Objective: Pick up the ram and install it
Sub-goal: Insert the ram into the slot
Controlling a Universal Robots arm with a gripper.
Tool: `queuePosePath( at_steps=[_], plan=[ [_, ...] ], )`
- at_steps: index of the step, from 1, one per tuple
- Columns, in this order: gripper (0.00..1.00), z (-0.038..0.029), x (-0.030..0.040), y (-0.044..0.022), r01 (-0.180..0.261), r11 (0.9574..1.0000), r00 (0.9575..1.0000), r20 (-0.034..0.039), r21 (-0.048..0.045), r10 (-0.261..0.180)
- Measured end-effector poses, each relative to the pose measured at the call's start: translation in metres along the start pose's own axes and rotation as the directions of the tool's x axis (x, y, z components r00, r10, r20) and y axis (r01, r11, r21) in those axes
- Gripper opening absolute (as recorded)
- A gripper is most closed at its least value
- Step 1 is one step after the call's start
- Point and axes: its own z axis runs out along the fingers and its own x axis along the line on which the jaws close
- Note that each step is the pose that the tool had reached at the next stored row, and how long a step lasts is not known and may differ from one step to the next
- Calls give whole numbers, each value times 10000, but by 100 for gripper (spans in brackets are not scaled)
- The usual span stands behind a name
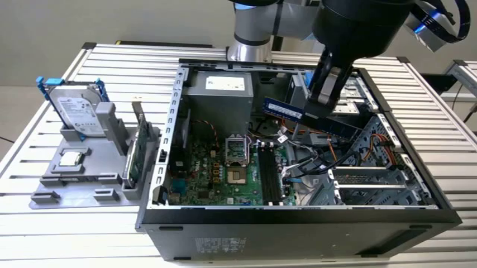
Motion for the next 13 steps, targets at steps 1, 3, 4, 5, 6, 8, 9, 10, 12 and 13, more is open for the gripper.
queuePosePath(
  at_steps=[1,3,4,5,6,8,9,10,12,13],
  plan=[
    [0,0,0,0,-109,9999,9999,3,2,109],
    [0,0,0,0,-334,9994,9994,9,5,334],
    [0,0,0,0,-440,9990,9990,12,7,440],
    [0,0,0,0,-552,9985,9985,16,8,552],
    [0,0,0,0,-659,9978,9978,18,10,659],
    [0,0,0,0,-877,9961,9961,25,13,877],
    [0,0,0,0,-984,9951,9951,28,15,984],
    [0,0,0,0,-1087,9941,9941,32,16,1087],
    [0,0,0,0,-1289,9917,9917,37,18,1289],
    [0,0,0,0,-1395,9902,9902,41,20,1394]
  ],
)
